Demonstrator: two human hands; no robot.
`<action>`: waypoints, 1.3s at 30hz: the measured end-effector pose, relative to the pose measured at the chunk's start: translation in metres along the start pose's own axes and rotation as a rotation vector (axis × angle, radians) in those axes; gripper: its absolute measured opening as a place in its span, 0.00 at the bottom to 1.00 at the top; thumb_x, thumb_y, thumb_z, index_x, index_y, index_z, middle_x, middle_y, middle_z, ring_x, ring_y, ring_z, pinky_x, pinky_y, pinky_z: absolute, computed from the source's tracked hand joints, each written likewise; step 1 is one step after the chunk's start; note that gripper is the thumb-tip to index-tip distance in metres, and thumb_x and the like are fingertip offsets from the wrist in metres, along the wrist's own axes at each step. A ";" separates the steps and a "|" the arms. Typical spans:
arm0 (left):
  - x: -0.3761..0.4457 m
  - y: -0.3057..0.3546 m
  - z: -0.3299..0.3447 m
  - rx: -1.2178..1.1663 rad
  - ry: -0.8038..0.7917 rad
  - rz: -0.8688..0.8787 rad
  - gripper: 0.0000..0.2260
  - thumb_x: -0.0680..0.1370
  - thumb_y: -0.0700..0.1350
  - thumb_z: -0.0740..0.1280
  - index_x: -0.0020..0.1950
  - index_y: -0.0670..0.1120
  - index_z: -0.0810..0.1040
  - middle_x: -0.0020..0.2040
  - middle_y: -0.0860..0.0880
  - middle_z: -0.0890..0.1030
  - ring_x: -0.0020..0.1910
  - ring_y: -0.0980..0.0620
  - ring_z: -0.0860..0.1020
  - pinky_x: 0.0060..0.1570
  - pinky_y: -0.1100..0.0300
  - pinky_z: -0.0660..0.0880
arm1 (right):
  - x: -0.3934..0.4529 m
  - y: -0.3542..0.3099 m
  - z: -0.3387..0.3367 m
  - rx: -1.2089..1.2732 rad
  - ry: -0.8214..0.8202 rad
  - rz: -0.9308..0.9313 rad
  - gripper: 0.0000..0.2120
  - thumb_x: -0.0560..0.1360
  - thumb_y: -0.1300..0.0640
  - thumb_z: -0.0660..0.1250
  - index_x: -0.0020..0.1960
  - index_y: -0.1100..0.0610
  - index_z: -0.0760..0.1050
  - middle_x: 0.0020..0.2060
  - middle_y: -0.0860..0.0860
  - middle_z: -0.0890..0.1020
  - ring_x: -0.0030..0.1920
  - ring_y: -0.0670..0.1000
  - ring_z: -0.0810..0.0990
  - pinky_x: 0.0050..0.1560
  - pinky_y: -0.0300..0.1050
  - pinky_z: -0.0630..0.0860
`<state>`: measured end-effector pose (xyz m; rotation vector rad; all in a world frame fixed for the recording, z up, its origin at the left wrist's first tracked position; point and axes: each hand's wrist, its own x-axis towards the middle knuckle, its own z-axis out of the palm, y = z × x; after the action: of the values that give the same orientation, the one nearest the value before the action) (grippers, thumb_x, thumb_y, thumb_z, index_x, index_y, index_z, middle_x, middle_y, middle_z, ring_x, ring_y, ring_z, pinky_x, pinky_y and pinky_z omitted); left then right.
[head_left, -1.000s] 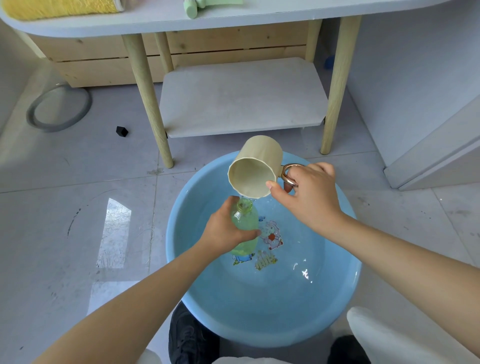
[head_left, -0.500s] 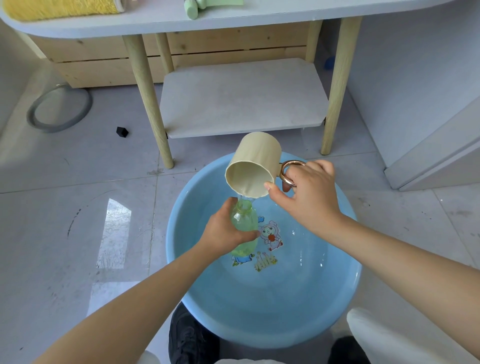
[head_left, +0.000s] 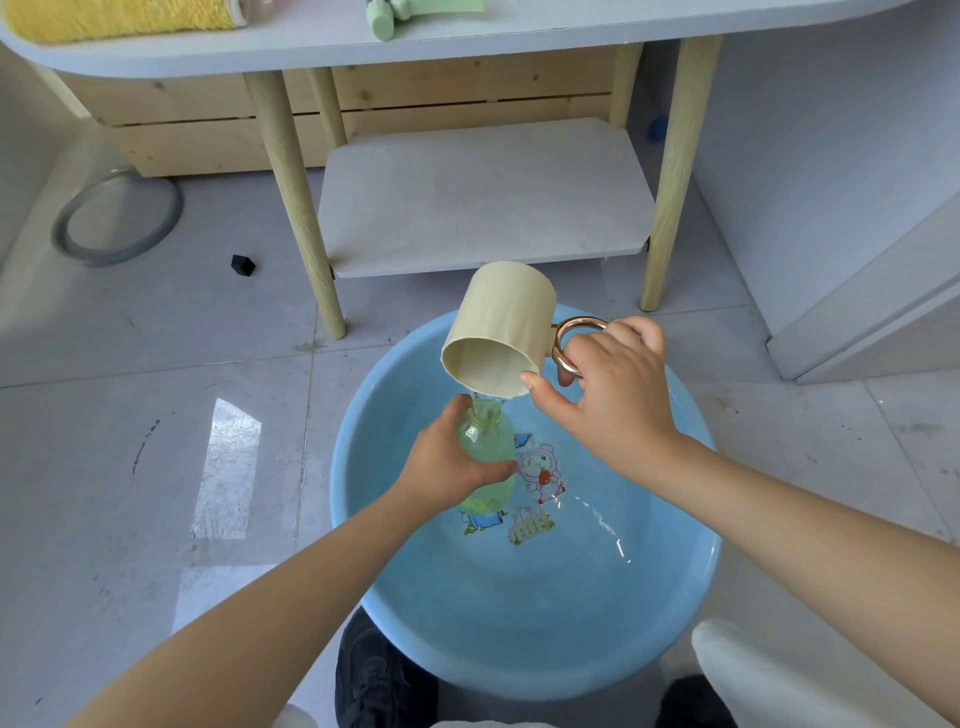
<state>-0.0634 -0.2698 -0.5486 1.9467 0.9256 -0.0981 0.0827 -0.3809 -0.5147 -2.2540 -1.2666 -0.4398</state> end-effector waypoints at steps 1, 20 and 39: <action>0.000 0.000 0.000 -0.003 0.002 0.001 0.37 0.66 0.51 0.77 0.71 0.51 0.63 0.62 0.54 0.74 0.55 0.55 0.72 0.49 0.63 0.69 | 0.000 -0.001 0.000 0.002 0.008 -0.009 0.21 0.72 0.40 0.60 0.30 0.55 0.66 0.26 0.45 0.69 0.34 0.51 0.70 0.53 0.44 0.60; 0.001 0.000 -0.001 -0.048 0.007 -0.006 0.38 0.67 0.50 0.78 0.72 0.50 0.63 0.60 0.55 0.74 0.58 0.55 0.72 0.52 0.63 0.67 | 0.004 -0.002 0.003 -0.053 0.112 -0.158 0.22 0.72 0.41 0.63 0.30 0.57 0.68 0.25 0.49 0.71 0.34 0.54 0.72 0.56 0.47 0.62; -0.001 -0.002 -0.003 -0.092 0.059 0.012 0.26 0.66 0.49 0.78 0.58 0.55 0.68 0.52 0.57 0.76 0.51 0.55 0.75 0.39 0.72 0.68 | 0.004 0.008 0.012 -0.032 -0.026 0.074 0.22 0.71 0.37 0.59 0.30 0.53 0.62 0.25 0.43 0.66 0.32 0.48 0.65 0.50 0.44 0.58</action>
<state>-0.0669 -0.2676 -0.5481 1.8780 0.9411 0.0092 0.0918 -0.3749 -0.5243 -2.3323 -1.1930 -0.4073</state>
